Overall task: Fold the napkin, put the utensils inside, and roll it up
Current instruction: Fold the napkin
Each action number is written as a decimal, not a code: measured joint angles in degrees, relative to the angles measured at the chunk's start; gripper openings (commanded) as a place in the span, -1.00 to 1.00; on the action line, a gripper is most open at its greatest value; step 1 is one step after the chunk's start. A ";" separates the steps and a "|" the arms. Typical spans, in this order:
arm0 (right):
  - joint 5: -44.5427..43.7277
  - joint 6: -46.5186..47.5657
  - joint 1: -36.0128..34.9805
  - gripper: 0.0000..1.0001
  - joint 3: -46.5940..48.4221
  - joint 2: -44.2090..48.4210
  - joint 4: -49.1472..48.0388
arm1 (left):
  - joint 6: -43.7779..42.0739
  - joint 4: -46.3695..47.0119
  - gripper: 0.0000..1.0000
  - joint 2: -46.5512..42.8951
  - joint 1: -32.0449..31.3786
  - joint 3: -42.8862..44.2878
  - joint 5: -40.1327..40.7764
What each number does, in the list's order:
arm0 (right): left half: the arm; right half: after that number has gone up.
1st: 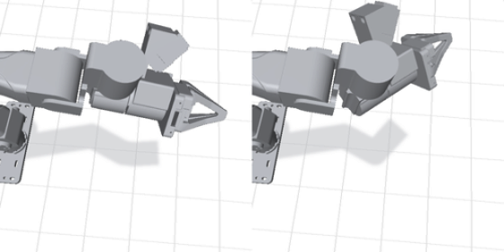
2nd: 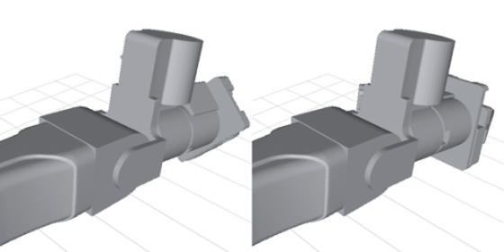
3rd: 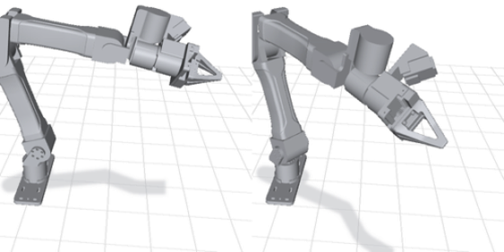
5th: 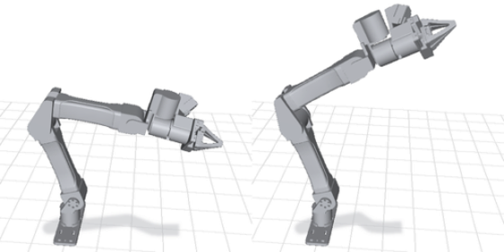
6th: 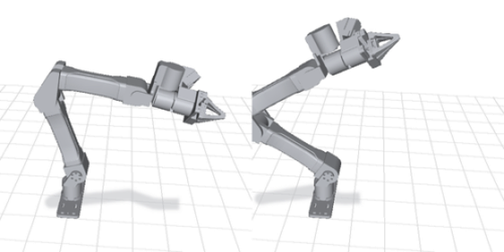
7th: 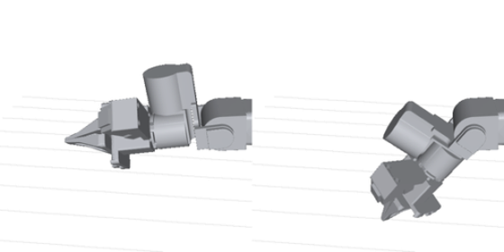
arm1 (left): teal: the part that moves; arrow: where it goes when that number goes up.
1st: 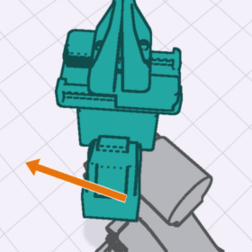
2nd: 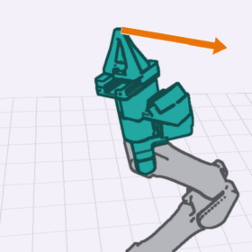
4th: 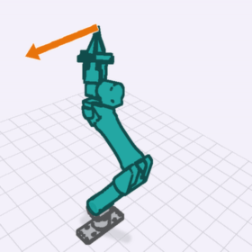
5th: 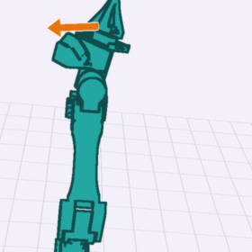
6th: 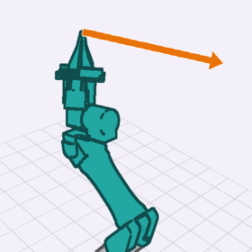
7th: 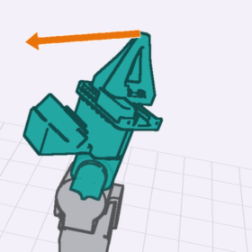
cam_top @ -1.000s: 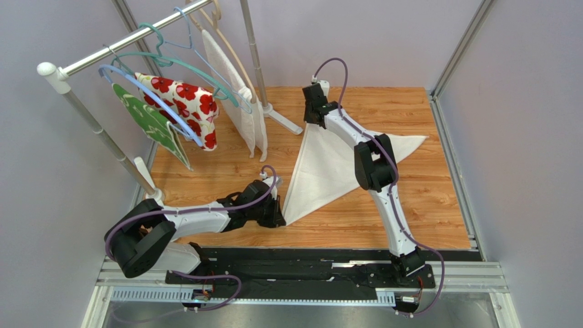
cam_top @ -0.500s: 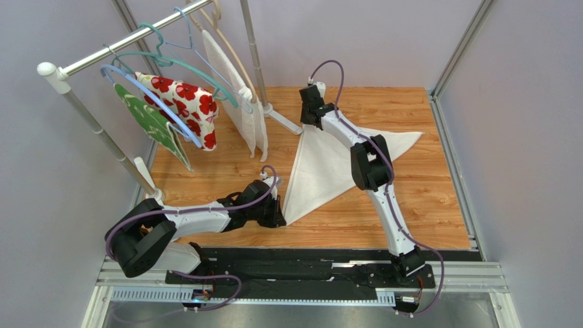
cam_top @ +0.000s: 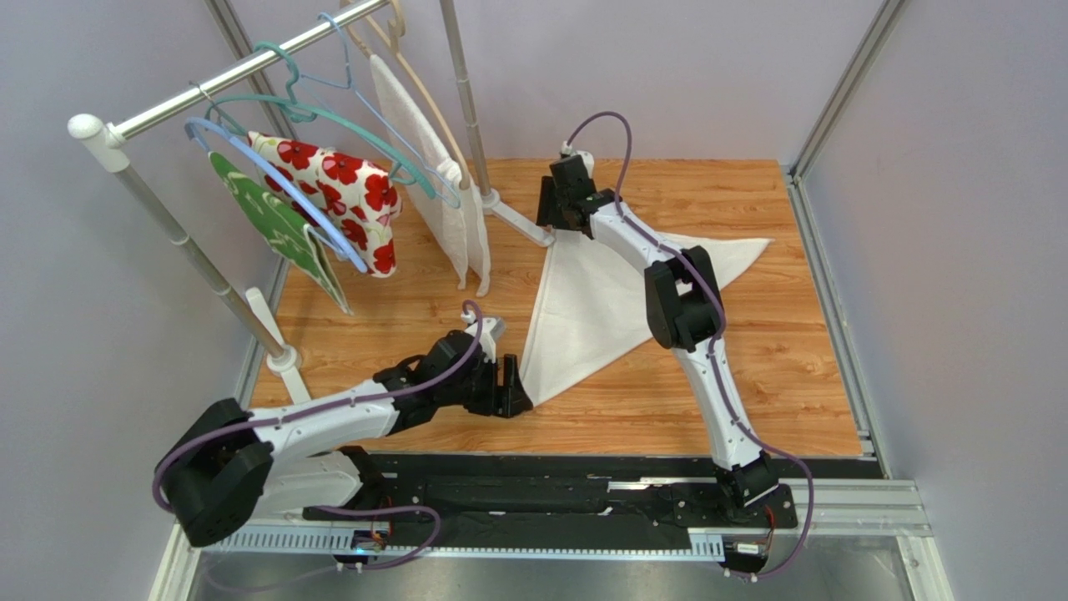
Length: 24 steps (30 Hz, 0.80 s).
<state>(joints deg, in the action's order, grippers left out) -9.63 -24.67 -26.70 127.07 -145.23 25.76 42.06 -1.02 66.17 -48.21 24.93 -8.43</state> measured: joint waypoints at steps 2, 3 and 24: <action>1.88 0.09 0.52 0.35 -2.62 2.58 -0.33 | -0.26 -3.13 0.63 -3.37 -0.11 0.96 1.66; 2.36 0.11 0.85 0.34 -3.87 4.09 -0.24 | -0.39 -4.57 0.63 -4.66 -0.11 1.64 2.38; 12.39 0.33 9.53 0.32 -46.31 45.27 -5.62 | -0.31 -29.27 0.47 -5.49 0.57 7.58 28.52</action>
<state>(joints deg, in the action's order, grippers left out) 2.76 -24.34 -17.17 80.75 -99.96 20.14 41.76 -30.28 60.69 -47.64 32.51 20.10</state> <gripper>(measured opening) 0.667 0.732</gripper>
